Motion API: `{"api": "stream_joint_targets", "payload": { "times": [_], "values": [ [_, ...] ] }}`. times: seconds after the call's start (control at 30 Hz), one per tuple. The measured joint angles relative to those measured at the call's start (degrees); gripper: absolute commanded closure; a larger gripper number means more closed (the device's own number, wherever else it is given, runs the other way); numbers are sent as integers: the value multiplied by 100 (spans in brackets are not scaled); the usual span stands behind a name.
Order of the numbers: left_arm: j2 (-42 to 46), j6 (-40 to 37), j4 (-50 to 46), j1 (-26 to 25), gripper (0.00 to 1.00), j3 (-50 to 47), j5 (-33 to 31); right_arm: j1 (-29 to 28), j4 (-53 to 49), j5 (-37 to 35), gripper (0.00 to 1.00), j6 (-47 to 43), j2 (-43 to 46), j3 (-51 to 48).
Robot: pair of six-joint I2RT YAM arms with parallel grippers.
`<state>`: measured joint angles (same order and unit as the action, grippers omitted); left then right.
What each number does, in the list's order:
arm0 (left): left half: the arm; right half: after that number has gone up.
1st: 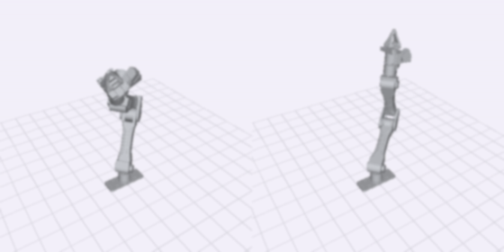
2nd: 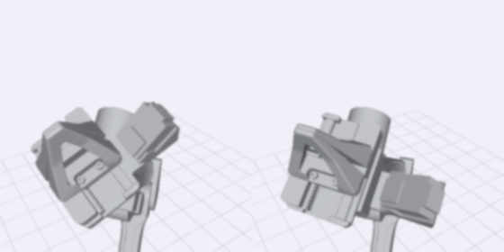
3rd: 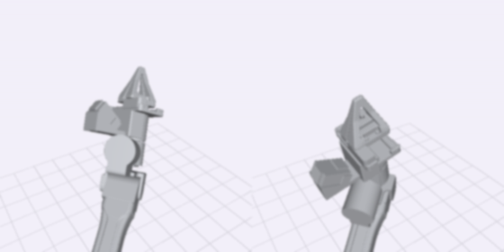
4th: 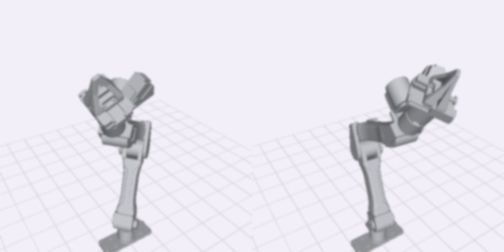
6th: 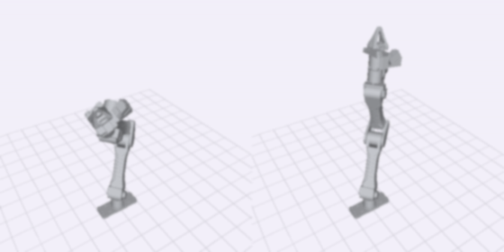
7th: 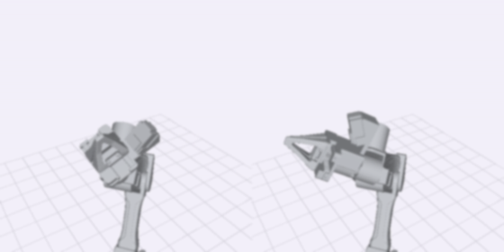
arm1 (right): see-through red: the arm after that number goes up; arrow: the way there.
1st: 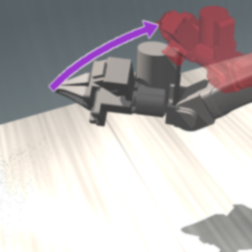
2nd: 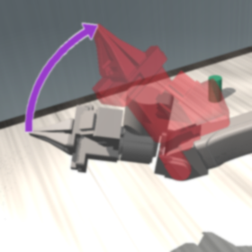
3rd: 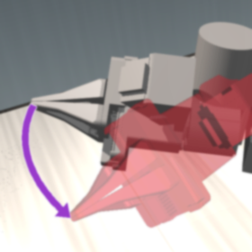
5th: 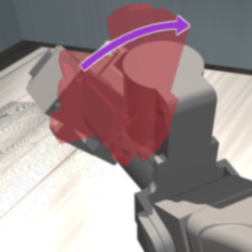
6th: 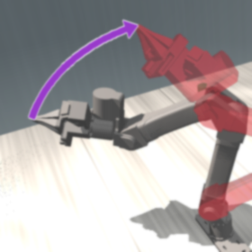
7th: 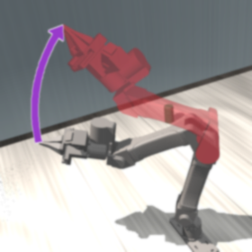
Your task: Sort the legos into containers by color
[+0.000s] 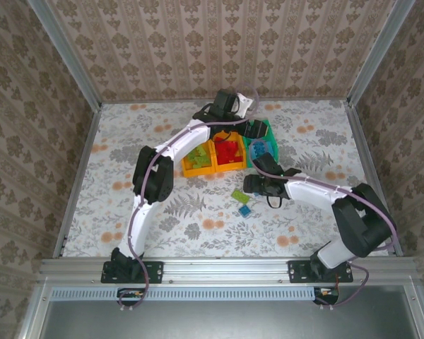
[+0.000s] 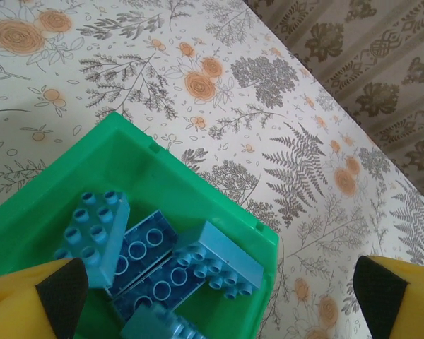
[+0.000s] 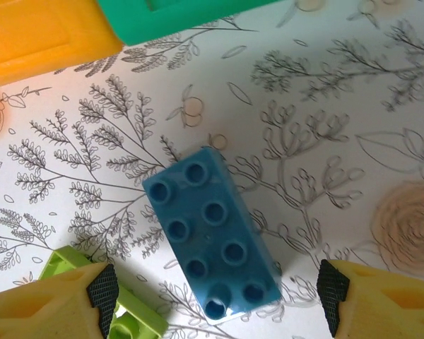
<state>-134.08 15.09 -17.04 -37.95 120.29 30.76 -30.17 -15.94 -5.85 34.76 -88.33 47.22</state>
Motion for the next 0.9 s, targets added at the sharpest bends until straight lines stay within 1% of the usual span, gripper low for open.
{"api": "stream_joint_targets", "payload": {
  "times": [0.07,0.17,0.33,0.37,0.5,0.57,0.67,0.77,0.83,0.9],
  "values": [
    [66,81,144,4,0,-144,-63,0,-68,0,27,-90,-164,116],
    [341,170,275,20,0,-588,-125,0,-190,-22,34,-203,-380,240],
    [1012,188,415,72,0,-1331,-166,0,-378,-133,46,-354,-715,459],
    [1167,188,459,90,0,-1493,-166,0,-407,-149,49,-398,-765,503],
    [1853,225,710,208,0,-2260,-229,0,-492,-195,68,-525,-850,597],
    [2131,258,802,286,0,-2608,-271,0,-503,-221,74,-573,-848,612],
    [2459,269,852,378,0,-3049,-382,0,-507,-240,75,-612,-741,577],
    [2719,153,802,413,0,-3440,-568,37,-492,-225,75,-610,-321,461],
    [2889,44,715,393,0,-3685,-669,190,-393,-90,75,-590,66,409],
    [3060,-85,643,354,0,-3952,-743,496,-181,142,75,-514,382,404]
  ]
}}
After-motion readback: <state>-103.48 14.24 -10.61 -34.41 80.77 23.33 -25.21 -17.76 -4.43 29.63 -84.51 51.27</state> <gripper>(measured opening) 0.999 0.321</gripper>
